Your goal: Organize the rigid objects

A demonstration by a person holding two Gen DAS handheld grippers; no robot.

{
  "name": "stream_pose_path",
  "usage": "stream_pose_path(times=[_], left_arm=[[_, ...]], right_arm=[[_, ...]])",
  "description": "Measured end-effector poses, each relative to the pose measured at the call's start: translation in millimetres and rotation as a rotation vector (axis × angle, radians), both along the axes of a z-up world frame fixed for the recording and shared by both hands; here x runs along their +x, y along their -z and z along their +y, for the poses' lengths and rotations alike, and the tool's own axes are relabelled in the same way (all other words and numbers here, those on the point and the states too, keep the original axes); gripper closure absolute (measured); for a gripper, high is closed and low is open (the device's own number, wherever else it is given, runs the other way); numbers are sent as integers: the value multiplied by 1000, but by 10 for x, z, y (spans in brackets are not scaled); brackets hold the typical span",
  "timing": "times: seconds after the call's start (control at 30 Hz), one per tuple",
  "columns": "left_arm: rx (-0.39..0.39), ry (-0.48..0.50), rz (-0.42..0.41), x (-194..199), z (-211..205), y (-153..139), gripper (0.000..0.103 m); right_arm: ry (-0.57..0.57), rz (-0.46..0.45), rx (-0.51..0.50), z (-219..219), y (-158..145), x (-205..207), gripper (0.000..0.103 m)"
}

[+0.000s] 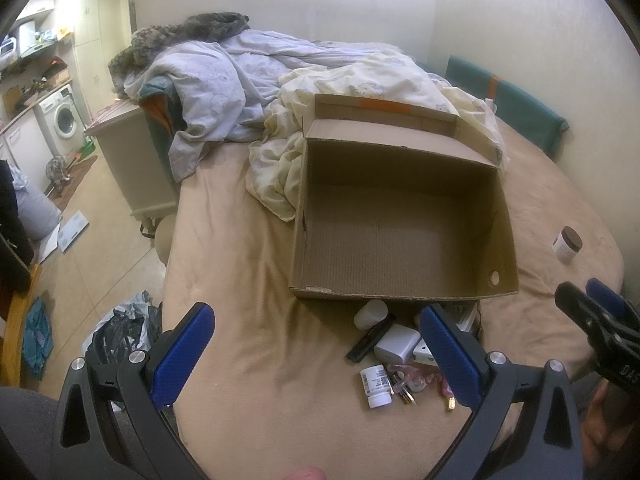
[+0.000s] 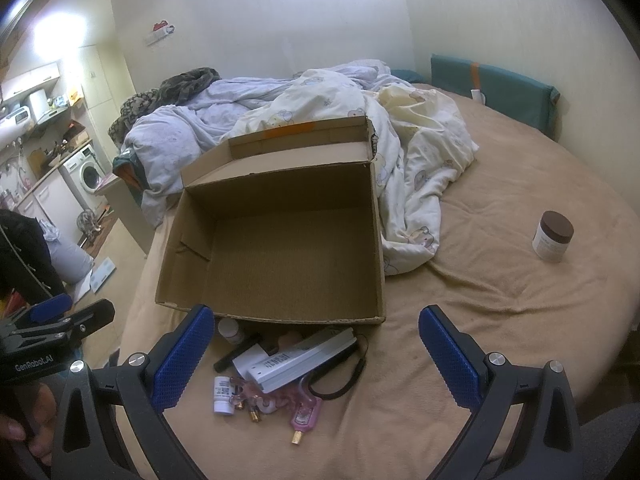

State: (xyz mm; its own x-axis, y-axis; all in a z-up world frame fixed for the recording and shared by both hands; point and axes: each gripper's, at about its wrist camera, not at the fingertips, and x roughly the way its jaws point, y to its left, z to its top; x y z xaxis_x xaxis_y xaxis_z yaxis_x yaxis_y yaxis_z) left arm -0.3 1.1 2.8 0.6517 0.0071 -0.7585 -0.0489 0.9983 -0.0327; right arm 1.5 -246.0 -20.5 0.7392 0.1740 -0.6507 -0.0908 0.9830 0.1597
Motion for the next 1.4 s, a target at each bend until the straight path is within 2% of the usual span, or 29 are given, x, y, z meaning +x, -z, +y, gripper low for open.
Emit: stream_pose_path(times=[1.4], left_arm=[[-4,2,9,0,12,70,1]], right_arm=[[1,6,-2,20,52,30,0]])
